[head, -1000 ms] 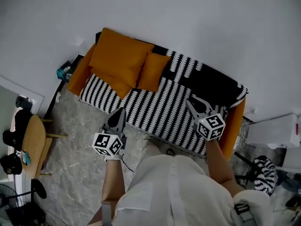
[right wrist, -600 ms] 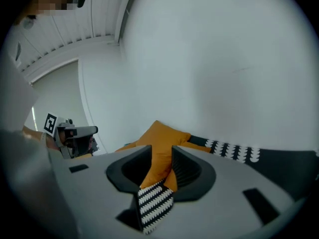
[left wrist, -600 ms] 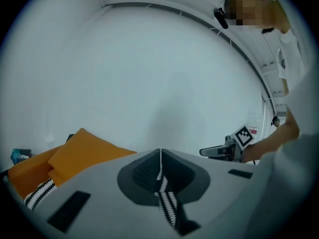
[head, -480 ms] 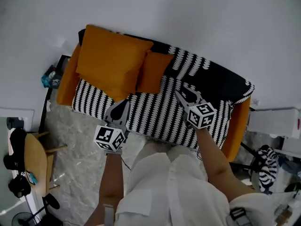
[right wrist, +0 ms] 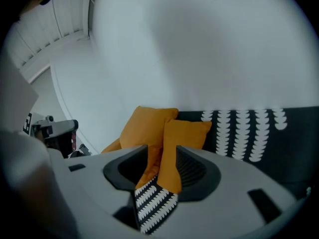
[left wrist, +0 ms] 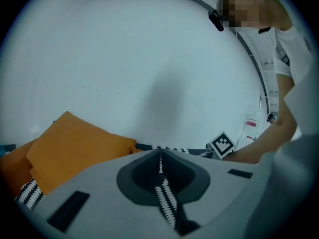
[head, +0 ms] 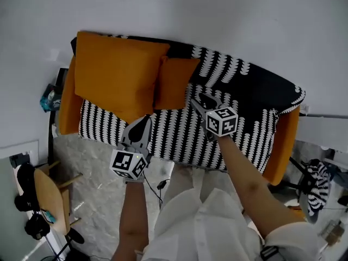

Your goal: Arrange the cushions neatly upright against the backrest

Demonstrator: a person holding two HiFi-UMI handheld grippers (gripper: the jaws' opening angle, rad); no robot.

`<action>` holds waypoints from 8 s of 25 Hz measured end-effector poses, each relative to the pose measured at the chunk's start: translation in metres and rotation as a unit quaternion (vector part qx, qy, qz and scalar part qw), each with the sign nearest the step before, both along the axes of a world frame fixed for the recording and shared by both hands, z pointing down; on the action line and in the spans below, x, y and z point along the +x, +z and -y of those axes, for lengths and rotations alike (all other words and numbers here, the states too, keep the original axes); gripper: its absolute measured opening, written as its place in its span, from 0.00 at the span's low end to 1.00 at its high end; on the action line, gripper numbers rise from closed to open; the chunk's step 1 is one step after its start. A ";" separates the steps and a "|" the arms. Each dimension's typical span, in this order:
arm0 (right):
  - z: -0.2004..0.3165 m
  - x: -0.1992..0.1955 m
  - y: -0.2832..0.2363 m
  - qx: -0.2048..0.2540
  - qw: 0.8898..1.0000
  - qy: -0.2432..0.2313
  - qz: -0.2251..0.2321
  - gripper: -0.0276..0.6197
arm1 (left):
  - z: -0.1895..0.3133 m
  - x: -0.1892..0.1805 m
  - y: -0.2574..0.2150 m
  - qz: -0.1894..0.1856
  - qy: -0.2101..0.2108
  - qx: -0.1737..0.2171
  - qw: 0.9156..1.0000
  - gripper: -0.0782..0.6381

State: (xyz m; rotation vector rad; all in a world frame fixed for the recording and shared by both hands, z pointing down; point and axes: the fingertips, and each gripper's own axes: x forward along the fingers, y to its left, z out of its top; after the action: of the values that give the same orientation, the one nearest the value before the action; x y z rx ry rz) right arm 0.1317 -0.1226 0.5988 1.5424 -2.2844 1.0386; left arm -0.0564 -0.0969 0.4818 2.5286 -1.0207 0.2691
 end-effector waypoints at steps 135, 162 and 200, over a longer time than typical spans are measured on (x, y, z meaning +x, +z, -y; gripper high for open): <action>0.015 0.125 0.040 -0.001 0.955 -0.190 -0.225 0.22 | -0.049 0.176 0.081 0.003 0.091 -0.091 0.992 0.13; 0.251 -0.155 0.043 0.047 0.838 -0.383 -0.385 0.21 | -0.003 -0.072 0.097 -0.001 -0.110 -0.102 0.989 0.13; -0.024 0.214 0.067 -0.038 0.770 -0.443 -0.457 0.06 | -0.081 0.218 0.070 0.004 0.119 -0.100 0.988 0.13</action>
State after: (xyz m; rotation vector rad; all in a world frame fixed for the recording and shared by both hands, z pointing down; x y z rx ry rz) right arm 0.3456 -0.0983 0.6658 0.5000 -1.7761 0.0408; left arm 0.1611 -0.0159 0.5514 2.4645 -0.6561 0.4262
